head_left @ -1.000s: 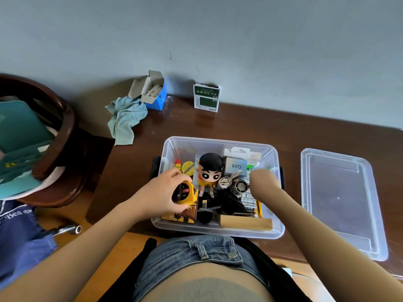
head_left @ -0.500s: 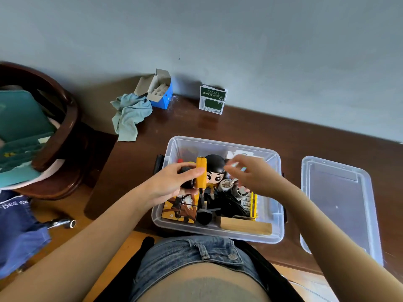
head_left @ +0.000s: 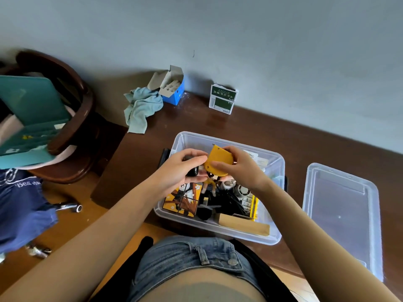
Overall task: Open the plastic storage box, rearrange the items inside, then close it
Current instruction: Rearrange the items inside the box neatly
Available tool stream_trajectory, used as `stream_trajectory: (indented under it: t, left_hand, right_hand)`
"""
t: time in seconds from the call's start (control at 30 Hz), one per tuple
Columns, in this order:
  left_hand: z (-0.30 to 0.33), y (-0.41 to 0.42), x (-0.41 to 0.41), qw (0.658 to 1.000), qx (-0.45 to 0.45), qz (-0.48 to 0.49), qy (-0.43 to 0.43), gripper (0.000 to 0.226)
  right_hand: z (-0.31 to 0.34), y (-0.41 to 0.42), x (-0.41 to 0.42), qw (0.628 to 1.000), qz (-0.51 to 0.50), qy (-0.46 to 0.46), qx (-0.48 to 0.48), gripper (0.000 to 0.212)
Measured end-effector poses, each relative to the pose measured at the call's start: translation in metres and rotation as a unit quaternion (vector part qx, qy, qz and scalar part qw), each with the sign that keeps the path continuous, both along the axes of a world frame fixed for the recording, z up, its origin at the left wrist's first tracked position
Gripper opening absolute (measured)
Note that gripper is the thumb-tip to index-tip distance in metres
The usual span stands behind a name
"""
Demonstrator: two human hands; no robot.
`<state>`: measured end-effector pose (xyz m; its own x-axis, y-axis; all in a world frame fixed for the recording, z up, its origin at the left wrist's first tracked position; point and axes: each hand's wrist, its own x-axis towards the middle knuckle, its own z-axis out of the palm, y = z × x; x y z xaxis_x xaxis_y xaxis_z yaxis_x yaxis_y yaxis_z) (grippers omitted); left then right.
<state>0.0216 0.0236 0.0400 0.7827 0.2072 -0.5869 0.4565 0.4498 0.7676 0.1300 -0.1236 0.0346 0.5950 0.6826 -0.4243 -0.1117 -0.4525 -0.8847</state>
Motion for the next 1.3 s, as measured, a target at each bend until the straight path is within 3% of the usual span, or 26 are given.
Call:
stream_trajectory:
  t: [0.13, 0.23, 0.37, 0.5, 0.63, 0.73, 0.87, 0.97, 1.1, 1.3]
  left_hand:
    - [0.001, -0.005, -0.007, 0.992, 0.107, 0.061, 0.031, 0.010]
    - [0.007, -0.004, -0.016, 0.986, 0.152, 0.063, 0.030, 0.024]
    - [0.008, 0.002, -0.024, 0.983, 0.151, 0.100, 0.027, 0.031]
    - [0.000, 0.018, -0.028, 0.974, 0.183, 0.123, 0.044, 0.025]
    - [-0.008, 0.037, -0.027, 0.973, 0.207, 0.097, 0.029, 0.009]
    - [-0.014, 0.054, -0.024, 0.969, 0.238, 0.053, 0.021, 0.008]
    - [-0.021, 0.071, -0.023, 0.970, 0.239, 0.040, -0.001, 0.007]
    - [-0.028, 0.079, -0.023, 0.974, 0.225, 0.029, -0.011, 0.005]
    - [-0.035, 0.085, -0.020, 0.979, 0.202, 0.019, -0.017, 0.001]
    - [-0.043, 0.095, -0.017, 0.987, 0.163, 0.013, -0.002, 0.003]
  right_hand:
    - [0.001, -0.008, -0.001, 0.995, -0.064, 0.079, 0.005, 0.020]
    - [0.003, -0.011, -0.001, 0.992, -0.075, 0.103, 0.011, 0.016]
    - [0.003, -0.009, 0.001, 0.997, -0.055, 0.059, -0.003, 0.023]
    - [-0.002, 0.002, -0.001, 0.997, -0.061, 0.024, -0.031, 0.020]
    - [-0.005, 0.026, -0.007, 0.997, -0.047, 0.013, -0.056, 0.020]
    - [-0.010, 0.046, -0.014, 0.991, -0.032, -0.064, -0.113, 0.023]
    - [-0.017, 0.075, -0.018, 0.942, 0.059, -0.213, -0.254, 0.027]
    - [-0.024, 0.093, -0.020, 0.901, 0.116, -0.270, -0.319, 0.023]
    - [-0.032, 0.102, -0.024, 0.875, 0.157, -0.269, -0.370, 0.005]
    - [-0.043, 0.108, -0.026, 0.838, 0.249, -0.283, -0.395, 0.035]
